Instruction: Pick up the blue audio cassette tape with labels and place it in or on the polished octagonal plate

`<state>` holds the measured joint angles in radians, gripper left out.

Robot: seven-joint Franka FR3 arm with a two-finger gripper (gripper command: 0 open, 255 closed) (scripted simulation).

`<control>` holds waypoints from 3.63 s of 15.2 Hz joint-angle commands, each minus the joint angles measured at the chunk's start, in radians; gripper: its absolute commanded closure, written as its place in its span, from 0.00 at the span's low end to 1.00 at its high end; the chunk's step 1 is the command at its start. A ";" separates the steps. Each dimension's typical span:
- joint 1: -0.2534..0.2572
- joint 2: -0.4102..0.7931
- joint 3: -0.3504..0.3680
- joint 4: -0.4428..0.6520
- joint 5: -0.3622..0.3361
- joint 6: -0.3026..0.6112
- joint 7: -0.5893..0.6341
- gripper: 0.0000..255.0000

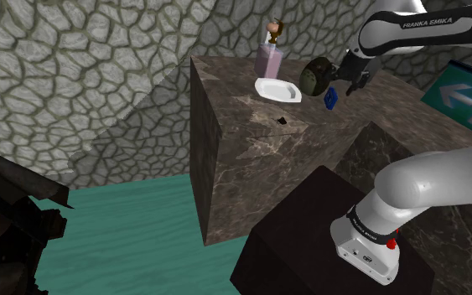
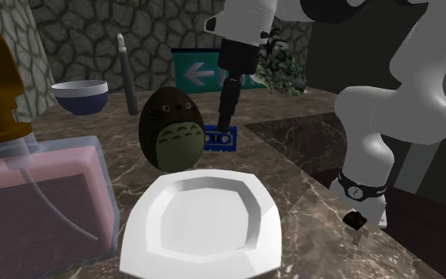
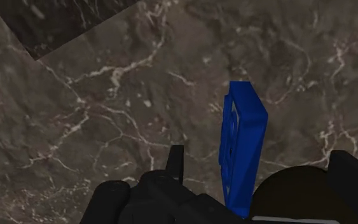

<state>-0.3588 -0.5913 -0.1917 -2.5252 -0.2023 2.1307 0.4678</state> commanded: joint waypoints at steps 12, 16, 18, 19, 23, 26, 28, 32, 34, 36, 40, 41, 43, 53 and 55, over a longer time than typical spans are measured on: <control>-0.009 0.052 -0.018 -0.049 -0.011 0.104 0.007 0.00; -0.009 0.051 -0.018 -0.049 -0.011 0.104 0.007 1.00; -0.009 0.051 -0.018 -0.049 -0.011 0.104 0.007 1.00; -0.009 0.051 -0.018 -0.048 -0.011 0.104 0.007 1.00; -0.009 0.052 -0.018 -0.049 -0.011 0.104 0.007 1.00; -0.007 0.038 -0.014 -0.018 -0.006 0.060 0.003 1.00; -0.005 0.030 -0.011 0.004 -0.003 0.030 0.001 1.00; -0.003 0.018 -0.006 0.049 0.004 -0.027 -0.004 1.00; -0.001 0.014 -0.003 0.073 0.007 -0.055 -0.006 1.00; 0.000 0.011 -0.001 0.098 0.010 -0.082 -0.008 1.00; 0.002 0.007 0.004 0.149 0.016 -0.137 -0.013 1.00; 0.012 0.022 0.022 0.158 0.023 -0.135 0.010 1.00; 0.030 0.053 0.057 0.179 0.037 -0.130 0.055 1.00; 0.108 0.260 0.218 0.356 0.077 -0.126 0.268 1.00; 0.121 0.309 0.246 0.405 0.077 -0.130 0.310 1.00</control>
<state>-0.2440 -0.3036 0.0399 -2.1411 -0.1258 2.0025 0.7555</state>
